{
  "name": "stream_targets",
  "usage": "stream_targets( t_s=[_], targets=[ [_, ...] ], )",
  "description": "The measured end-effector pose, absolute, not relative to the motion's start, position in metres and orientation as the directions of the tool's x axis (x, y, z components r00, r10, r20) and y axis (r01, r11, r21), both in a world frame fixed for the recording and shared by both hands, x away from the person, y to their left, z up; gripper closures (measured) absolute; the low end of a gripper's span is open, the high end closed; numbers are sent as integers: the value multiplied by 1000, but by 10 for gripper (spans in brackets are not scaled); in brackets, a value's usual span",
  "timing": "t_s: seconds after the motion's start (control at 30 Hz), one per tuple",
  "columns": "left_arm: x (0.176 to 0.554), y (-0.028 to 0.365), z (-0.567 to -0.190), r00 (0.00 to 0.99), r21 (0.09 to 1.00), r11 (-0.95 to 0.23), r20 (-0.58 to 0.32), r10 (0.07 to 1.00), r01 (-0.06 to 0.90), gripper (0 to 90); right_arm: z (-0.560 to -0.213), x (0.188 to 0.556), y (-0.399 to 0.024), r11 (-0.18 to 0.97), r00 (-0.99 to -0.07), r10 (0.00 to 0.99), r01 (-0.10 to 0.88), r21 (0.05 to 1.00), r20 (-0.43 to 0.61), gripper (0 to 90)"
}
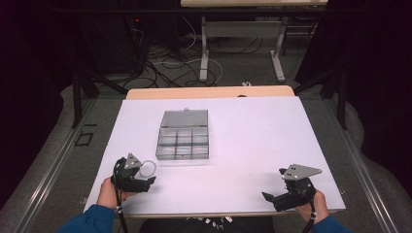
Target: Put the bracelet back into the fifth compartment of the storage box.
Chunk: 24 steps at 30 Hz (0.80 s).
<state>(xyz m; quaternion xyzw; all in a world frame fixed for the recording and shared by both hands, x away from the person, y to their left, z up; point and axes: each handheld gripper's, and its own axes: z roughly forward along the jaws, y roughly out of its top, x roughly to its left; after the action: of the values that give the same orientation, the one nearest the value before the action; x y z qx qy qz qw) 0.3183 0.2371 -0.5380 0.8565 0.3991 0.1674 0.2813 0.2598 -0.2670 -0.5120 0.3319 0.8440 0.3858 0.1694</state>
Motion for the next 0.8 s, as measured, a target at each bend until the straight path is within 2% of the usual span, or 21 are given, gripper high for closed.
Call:
stream_targets(
  t_s=[0.27, 0.47, 0.8],
  targets=[
    [332, 233, -547, 619, 584, -525, 49, 784, 618, 483, -512, 260, -267, 479, -717, 697, 448, 755, -17, 0],
    [335, 233, -549, 621, 592, -499, -2, 784, 633, 590, -513, 261, -268, 470, -715, 699, 442, 764, -17, 0],
    [334, 229, -549, 623, 589, -500, -9, 782, 635, 769, -515, 263, -269, 473, -712, 702, 463, 749, -3, 0]
  ],
)
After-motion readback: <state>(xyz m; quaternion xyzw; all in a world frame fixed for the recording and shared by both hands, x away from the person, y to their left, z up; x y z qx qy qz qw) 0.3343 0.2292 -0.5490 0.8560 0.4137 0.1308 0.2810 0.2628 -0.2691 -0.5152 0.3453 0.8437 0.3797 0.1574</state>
